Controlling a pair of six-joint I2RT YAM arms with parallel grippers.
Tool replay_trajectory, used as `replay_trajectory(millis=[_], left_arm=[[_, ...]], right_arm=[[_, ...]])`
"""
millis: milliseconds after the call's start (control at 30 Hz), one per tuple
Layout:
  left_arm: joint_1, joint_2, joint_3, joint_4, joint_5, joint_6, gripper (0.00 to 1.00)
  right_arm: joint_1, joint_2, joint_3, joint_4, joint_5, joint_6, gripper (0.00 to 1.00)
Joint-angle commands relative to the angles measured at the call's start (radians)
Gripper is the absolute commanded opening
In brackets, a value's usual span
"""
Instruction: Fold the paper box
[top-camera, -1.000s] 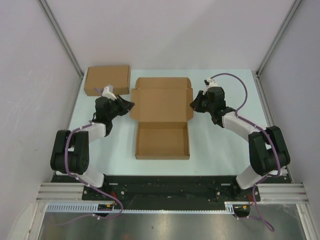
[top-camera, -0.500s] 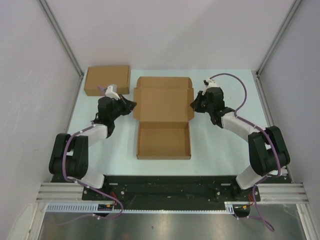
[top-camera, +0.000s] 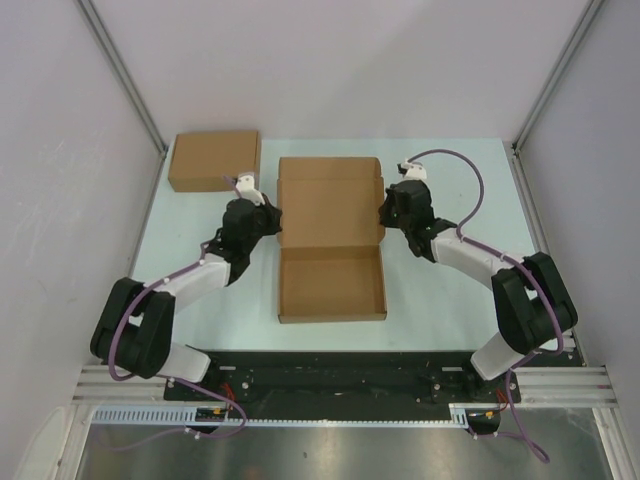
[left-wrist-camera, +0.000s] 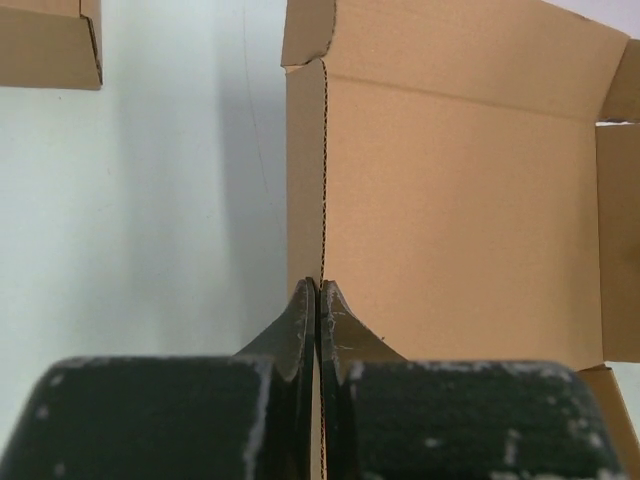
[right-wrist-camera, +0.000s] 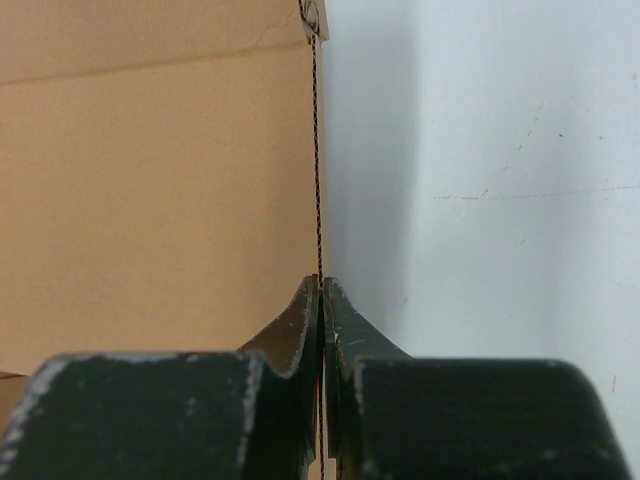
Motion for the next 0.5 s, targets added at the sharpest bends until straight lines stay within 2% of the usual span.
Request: replay_trajectory(millis=[0,333,467], left_arm=[[-0.11,-0.016,0.042,-0.079,-0.061,0.023,0.0],[-0.198,0.078,0.107,-0.163,-0.158,0.011,0.0],[-0.233,0.047,0.026,-0.05,-0.181,0.001,0.0]], right_arm=[[0.058,0.001,-0.001,-0.054,0.023,0.017,0.0],[0.087,0.041,0.002,-0.106,0.074,0.045,0.0],[0.13,0.029,-0.021,-0.078,0.118,0.027,0.0]])
